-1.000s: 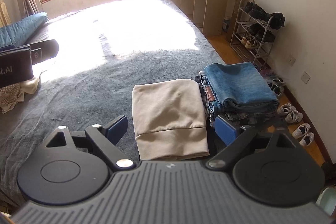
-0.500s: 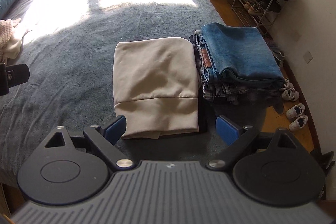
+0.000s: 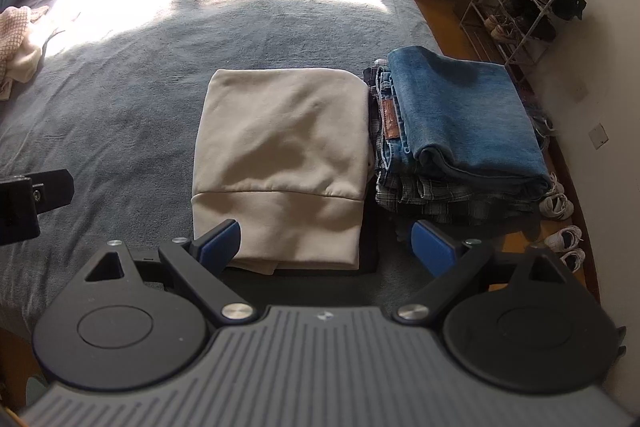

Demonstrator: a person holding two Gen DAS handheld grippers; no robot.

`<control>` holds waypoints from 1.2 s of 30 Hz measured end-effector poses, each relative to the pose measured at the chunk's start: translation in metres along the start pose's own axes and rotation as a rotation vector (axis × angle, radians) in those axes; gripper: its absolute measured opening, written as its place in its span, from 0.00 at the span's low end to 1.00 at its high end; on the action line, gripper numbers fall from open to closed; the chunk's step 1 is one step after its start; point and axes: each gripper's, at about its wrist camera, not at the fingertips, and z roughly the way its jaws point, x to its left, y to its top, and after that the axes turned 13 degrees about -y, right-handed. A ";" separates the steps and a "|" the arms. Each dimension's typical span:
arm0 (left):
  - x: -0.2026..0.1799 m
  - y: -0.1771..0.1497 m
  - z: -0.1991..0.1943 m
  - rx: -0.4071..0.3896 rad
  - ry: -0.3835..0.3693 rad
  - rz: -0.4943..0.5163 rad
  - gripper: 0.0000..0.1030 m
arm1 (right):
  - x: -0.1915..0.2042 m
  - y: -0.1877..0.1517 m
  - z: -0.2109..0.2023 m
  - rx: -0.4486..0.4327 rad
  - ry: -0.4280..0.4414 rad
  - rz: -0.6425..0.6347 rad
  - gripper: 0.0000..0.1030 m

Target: Fold clothes

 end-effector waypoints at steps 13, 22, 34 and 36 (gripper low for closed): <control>-0.005 -0.006 0.002 0.011 -0.005 -0.036 1.00 | 0.003 -0.008 0.003 -0.005 0.033 -0.086 0.92; -0.003 -0.010 0.001 0.020 -0.012 -0.073 1.00 | 0.004 -0.011 0.002 -0.003 0.044 -0.106 0.94; 0.004 -0.012 0.003 0.030 -0.006 -0.095 1.00 | 0.008 -0.010 0.001 -0.014 0.046 -0.125 0.96; 0.004 -0.012 0.003 0.033 -0.006 -0.094 1.00 | 0.008 -0.010 0.000 -0.014 0.046 -0.124 0.96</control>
